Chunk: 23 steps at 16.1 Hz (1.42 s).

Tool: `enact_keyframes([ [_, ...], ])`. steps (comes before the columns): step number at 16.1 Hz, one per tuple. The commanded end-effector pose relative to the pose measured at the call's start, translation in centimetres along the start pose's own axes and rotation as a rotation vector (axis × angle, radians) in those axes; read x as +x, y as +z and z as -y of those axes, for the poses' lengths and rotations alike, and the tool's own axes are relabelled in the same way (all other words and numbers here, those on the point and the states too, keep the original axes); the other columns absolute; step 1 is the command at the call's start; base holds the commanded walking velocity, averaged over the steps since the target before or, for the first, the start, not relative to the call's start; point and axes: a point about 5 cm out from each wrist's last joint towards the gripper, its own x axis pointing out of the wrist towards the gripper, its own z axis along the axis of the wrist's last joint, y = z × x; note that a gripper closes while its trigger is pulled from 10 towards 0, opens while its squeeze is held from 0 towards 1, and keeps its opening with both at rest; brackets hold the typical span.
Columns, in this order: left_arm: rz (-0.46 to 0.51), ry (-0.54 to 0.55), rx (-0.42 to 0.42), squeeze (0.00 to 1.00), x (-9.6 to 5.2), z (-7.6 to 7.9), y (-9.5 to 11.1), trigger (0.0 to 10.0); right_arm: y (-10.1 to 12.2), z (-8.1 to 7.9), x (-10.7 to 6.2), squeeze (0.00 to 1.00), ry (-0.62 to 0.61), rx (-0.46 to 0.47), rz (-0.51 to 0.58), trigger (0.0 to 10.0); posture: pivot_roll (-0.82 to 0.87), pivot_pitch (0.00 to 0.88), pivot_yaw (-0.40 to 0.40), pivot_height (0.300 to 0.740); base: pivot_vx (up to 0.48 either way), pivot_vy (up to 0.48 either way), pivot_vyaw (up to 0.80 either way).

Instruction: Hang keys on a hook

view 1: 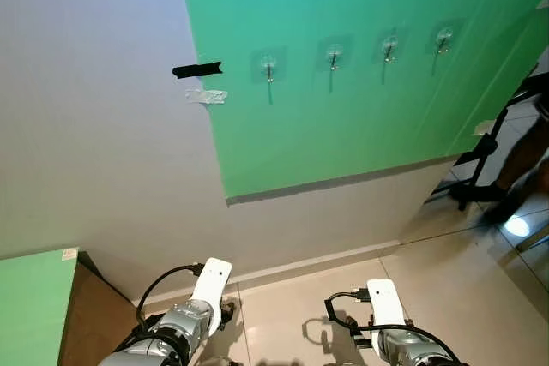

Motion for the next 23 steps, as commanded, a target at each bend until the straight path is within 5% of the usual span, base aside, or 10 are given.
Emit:
enact_keyframes([
  [1,0.007,-0.005,0.032,0.00,0.00,0.08,0.37,10.0,-0.35,0.23,-0.04,0.00,-0.003,-0.010,-0.009,10.0,-0.11,0.000,0.014,0.740,0.000,0.000,0.00],
  [8,0.066,0.016,0.049,0.00,-0.01,0.04,0.75,10.0,-0.51,0.30,-0.06,0.00,0.004,-0.034,-0.016,10.0,-0.11,0.000,0.015,0.740,0.000,0.000,0.00],
  [9,0.031,-0.095,-0.004,0.00,0.01,0.76,0.26,10.0,-0.56,0.30,-0.06,0.00,0.006,-0.037,-0.017,10.0,-0.10,0.000,0.013,0.740,0.000,0.000,0.00],
  [14,0.056,-0.059,0.030,0.00,0.01,0.53,0.30,10.0,-0.65,0.22,-0.07,0.00,0.037,-0.124,-0.031,10.0,-0.10,0.000,0.012,0.740,0.000,0.000,0.00],
  [23,0.045,-0.055,0.073,0.00,-0.02,0.32,-0.06,10.0,-1.02,-0.01,-0.09,0.00,0.050,-0.147,-0.040,10.0,-0.10,0.000,0.015,0.740,0.000,0.000,0.69],
])
